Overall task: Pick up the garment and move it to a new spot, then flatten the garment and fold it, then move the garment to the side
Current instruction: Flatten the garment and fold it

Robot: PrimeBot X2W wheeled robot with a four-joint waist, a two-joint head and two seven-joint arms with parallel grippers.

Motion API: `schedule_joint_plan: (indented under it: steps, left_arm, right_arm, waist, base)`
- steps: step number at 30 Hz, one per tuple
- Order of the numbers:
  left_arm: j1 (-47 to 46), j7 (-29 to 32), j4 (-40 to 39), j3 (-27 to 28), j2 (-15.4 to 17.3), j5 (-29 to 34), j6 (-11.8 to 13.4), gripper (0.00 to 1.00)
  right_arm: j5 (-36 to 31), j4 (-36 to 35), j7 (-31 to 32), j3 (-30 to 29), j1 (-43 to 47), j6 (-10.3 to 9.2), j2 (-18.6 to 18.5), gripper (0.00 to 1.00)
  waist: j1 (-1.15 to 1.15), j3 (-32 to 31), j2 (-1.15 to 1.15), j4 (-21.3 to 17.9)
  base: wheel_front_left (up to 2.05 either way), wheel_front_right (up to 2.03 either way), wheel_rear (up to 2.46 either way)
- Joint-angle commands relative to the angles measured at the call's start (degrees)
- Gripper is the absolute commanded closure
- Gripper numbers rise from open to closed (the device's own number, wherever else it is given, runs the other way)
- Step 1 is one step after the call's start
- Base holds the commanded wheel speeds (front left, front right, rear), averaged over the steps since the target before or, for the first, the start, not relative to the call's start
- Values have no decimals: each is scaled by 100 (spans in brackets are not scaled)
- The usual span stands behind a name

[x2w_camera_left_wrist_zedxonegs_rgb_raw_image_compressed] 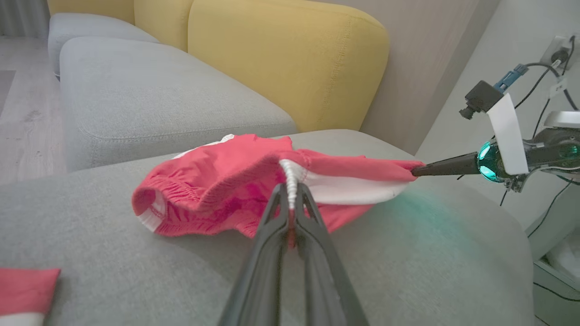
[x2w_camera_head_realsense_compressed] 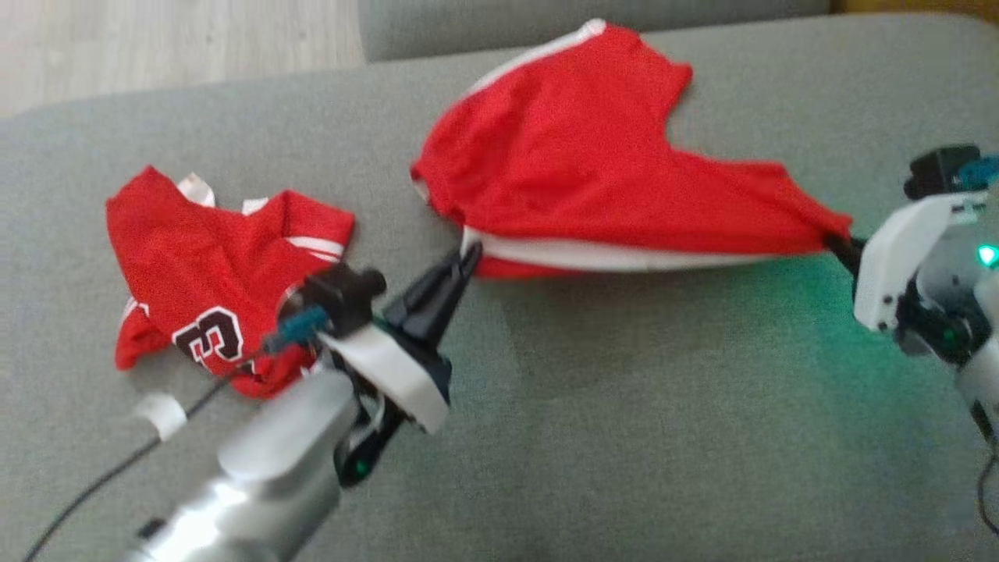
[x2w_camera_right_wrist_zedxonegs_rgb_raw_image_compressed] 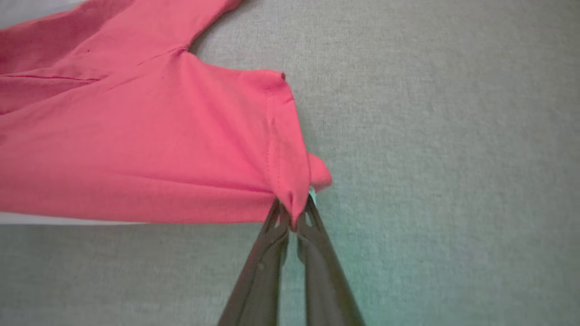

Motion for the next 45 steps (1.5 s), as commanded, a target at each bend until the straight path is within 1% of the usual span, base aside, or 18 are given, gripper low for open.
schedule_joint_plan:
  steps: [1,5,9,12,15,18,19,22,26,29,33,35,45]
  left_arm:
    - [-60,-71,-152,185,119,37,46,100]
    - [349,-71,-307,77,75,58,85,100]
    - [701,-40,-570,-61,43,22,168,100]
    - [858,10,-808,-111,26,-6,286,100]
    - [911,32,-977,-109,52,-1,409,100]
    - [895,39,-1094,-55,75,-27,494,100]
    - [848,44,-1168,-11,82,-45,523,100]
    - [744,46,-1258,54,77,-45,566,100]
    - [586,28,-1315,165,50,-21,632,100]
    - [484,15,-1328,226,12,-10,636,100]
    - [367,-6,-1315,302,-56,13,633,100]
    - [343,-14,-1309,332,-81,19,637,100]
    - [-18,-59,-1055,595,-445,181,596,100]
  right_arm:
    - [73,-189,84,10,105,-4,-276,100]
    - [241,-469,428,-48,497,-4,-521,100]
    - [360,-818,751,-230,963,-4,-768,100]
    - [414,-1144,739,-590,1263,-4,-897,100]
    - [357,-1441,609,-1006,1446,-4,-892,100]
    - [145,-1676,488,-1363,1501,-4,-759,100]
    - [-37,-1796,473,-1563,1486,-4,-624,100]
    - [-332,-1951,467,-1850,1390,-4,-412,100]
    - [-749,-2062,456,-2194,1145,-4,-130,100]
    - [-1064,-2039,423,-2421,903,-4,76,100]
    - [-1404,-1968,448,-2507,563,-4,270,100]
    - [-1493,-1936,439,-2525,476,-4,303,100]
    - [-2141,-1369,283,-2493,-536,-4,504,100]
  waist:
    - [1,-225,0,-8]
    - [1,-507,0,-54]
    - [1,-731,0,-71]
    - [1,-770,0,-69]
    - [1,-725,0,-66]
    - [1,-629,0,-56]
    - [1,-542,0,-26]
    - [1,-399,0,42]
    - [1,-189,0,159]
    - [1,-40,0,267]
    - [1,177,0,435]
    - [1,234,0,481]
    - [1,913,0,961]
  base:
    - [0,0,0]
    - [0,0,0]
    - [0,0,0]
    - [0,0,0]
    - [0,0,0]
    - [0,0,0]
    - [0,0,0]
    - [0,0,0]
    - [0,0,0]
    - [0,0,0]
    - [0,0,0]
    - [0,0,0]
    - [0,0,0]
